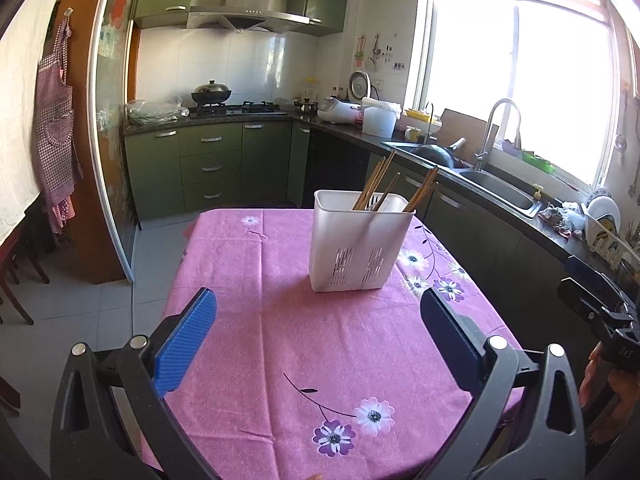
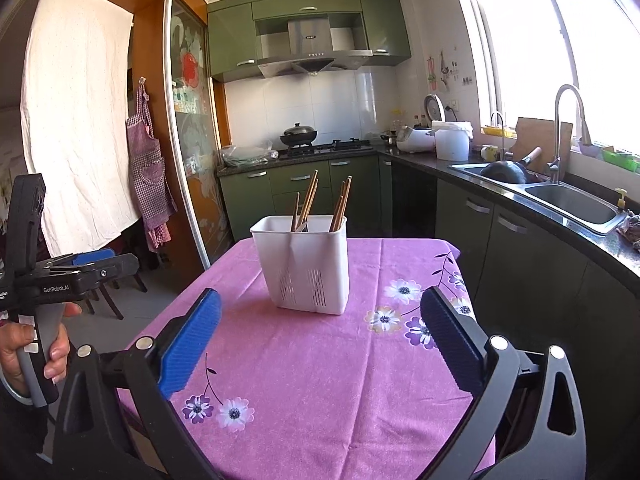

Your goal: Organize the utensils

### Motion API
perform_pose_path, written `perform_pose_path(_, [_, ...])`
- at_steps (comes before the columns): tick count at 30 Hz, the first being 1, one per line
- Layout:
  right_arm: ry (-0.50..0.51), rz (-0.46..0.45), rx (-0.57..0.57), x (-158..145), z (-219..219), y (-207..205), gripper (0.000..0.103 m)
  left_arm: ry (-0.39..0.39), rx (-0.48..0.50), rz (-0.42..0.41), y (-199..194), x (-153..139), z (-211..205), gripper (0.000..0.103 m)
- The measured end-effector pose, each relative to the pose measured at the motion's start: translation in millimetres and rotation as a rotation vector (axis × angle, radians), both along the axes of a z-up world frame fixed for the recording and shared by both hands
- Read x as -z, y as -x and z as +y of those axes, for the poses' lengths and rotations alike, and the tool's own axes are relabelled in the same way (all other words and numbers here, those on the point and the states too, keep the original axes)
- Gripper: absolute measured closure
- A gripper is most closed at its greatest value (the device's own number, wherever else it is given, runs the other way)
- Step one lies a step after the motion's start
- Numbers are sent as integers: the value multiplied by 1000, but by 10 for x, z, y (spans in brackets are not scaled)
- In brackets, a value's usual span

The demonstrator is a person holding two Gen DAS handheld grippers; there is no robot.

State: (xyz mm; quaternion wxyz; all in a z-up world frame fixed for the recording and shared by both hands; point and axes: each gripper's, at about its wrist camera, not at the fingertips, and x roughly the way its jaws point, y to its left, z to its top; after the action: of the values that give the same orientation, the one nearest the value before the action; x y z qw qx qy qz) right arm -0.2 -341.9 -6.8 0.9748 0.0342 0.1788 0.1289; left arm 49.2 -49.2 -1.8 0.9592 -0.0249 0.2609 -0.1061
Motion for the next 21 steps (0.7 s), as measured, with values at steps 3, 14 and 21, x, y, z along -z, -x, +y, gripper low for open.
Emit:
perform_pose_path(3, [16, -15, 16, -14, 59, 221, 5, -5, 2, -8, 184, -5, 26, 6])
perform_pose_path(14, [44, -52, 76, -147, 183, 651, 5, 22, -12, 7, 560, 17, 126, 6])
perform_pose_path(21, [65, -48, 65, -136, 286, 682, 5, -2, -16, -10, 695, -27, 80, 6])
